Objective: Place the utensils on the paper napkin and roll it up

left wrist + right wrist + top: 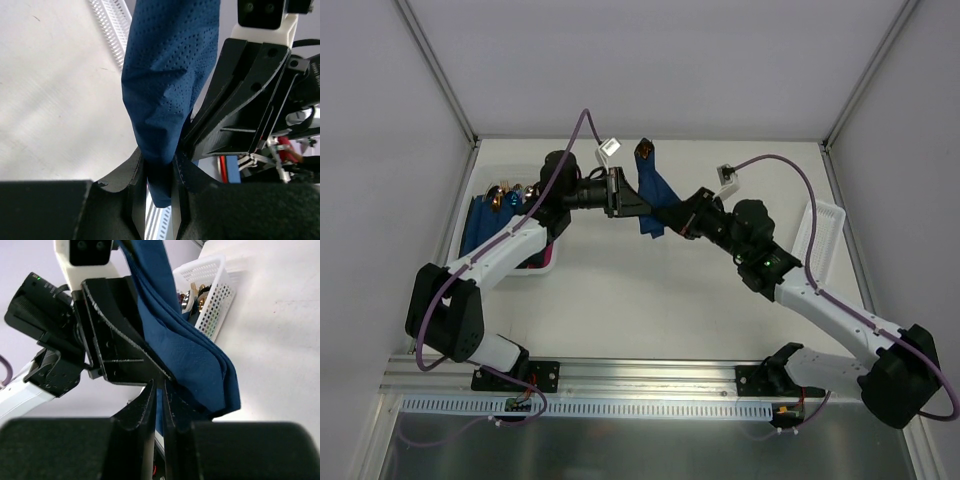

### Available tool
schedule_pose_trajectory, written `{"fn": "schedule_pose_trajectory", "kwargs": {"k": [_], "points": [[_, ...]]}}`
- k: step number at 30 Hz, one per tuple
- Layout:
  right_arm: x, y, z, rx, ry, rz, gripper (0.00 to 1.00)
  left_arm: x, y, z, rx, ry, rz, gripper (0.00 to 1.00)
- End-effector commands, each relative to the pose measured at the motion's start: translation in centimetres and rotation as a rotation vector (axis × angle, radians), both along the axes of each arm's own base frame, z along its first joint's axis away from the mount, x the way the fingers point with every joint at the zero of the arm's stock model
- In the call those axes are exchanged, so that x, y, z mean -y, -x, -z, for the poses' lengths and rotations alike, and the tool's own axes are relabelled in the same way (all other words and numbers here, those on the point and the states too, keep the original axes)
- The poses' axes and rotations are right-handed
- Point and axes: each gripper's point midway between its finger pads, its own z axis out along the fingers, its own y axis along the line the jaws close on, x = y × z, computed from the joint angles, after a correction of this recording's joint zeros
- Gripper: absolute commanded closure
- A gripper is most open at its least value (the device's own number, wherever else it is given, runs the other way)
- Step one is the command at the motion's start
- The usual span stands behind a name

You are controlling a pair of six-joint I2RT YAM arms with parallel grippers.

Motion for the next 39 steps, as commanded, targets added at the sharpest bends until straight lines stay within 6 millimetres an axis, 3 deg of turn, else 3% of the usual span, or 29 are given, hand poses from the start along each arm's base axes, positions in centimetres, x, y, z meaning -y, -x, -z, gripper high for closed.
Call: {"fn": "schedule_pose_trajectory", "kwargs": {"k": [1,4,8,14,18,23,29,39], "points": [[1.0,0.5,0.2,0.041,0.015,0.031,0.85,0.0,2.9,-5.4,0.08,0.142,0.104,1.0],[2.0,0.9,0.8,0.052,0.06,0.054,0.8,-0.1,3.2,-5.6,0.068,0.166,0.114,1.0],[3.3,1.8,-0.4,0.109,0.098,0.066,0.77,0.0,3.6,-5.8,0.055,0.197,0.133,1.0],[4.6,2.0,-0.3,0.138,0.198,0.087,0.68,0.0,3.8,-6.4,0.04,0.215,0.155,1.0],[5.2,2.2,-2.1,0.177,0.216,0.103,0.68,0.0,3.7,-5.9,0.043,0.192,0.146,1.0],[5.8,3.3,-6.8,0.256,0.165,0.111,0.72,-0.1,3.6,-4.9,0.025,0.145,0.123,1.0],[6.7,4.1,-9.3,0.286,0.201,0.169,0.71,-0.1,3.1,-4.5,0.025,0.12,0.096,1.0],[3.3,2.7,-6.2,0.205,0.319,0.12,0.71,0.0,3.5,-4.8,0.031,0.114,0.12,1.0]]}}
